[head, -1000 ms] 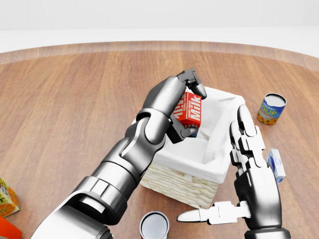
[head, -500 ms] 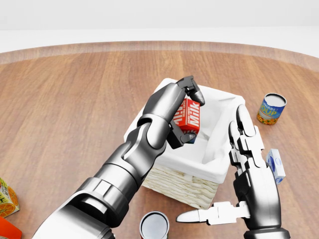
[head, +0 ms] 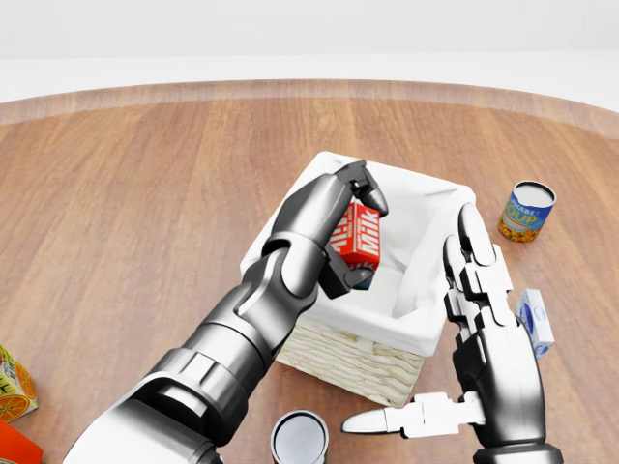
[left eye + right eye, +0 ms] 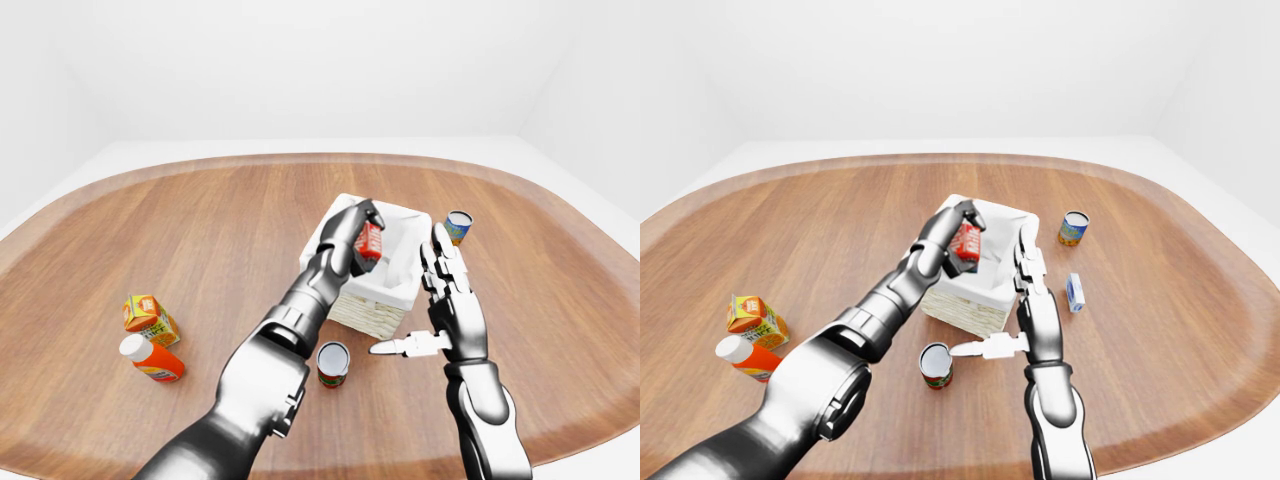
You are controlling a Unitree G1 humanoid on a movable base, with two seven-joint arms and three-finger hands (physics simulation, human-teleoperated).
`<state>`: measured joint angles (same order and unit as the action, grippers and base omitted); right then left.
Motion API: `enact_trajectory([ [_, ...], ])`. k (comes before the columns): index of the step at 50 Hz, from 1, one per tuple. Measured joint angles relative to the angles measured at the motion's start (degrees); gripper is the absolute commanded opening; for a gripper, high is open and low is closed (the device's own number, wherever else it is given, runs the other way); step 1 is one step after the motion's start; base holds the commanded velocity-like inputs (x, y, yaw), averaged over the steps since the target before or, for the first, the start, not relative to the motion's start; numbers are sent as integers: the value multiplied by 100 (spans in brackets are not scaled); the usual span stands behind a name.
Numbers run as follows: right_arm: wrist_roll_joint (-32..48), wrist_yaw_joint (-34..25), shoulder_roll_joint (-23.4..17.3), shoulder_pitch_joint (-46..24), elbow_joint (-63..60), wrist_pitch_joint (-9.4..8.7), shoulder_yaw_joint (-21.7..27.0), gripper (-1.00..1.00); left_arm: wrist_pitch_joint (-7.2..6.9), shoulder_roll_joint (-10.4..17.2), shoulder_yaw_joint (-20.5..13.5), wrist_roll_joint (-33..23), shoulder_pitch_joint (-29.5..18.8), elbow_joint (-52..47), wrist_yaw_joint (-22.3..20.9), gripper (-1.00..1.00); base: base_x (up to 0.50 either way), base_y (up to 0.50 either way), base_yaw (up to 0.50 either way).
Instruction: Pick the milk and place it in the basket.
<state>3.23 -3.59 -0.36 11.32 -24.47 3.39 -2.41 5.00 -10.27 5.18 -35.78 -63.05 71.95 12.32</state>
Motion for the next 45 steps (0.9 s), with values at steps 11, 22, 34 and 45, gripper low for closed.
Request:
enact_trajectory([
  [11,2,-1,0,12,-11,5,-9,100,0,11,-22,4,8,65,32,-100,0,0,0],
  [22,-1,-3,-1,12,-9,8,-7,100,0,18,-62,38,6,92,224,100,0,0,0],
  [34,-2,-3,-1,10,-10,3,-4,100,0,23,-144,121,-49,-30,297,100,0,0,0],
  [45,0,0,0,-4,-12,-15,-3,100,0,2,-150,218,-62,-182,265,100,0,0,0],
])
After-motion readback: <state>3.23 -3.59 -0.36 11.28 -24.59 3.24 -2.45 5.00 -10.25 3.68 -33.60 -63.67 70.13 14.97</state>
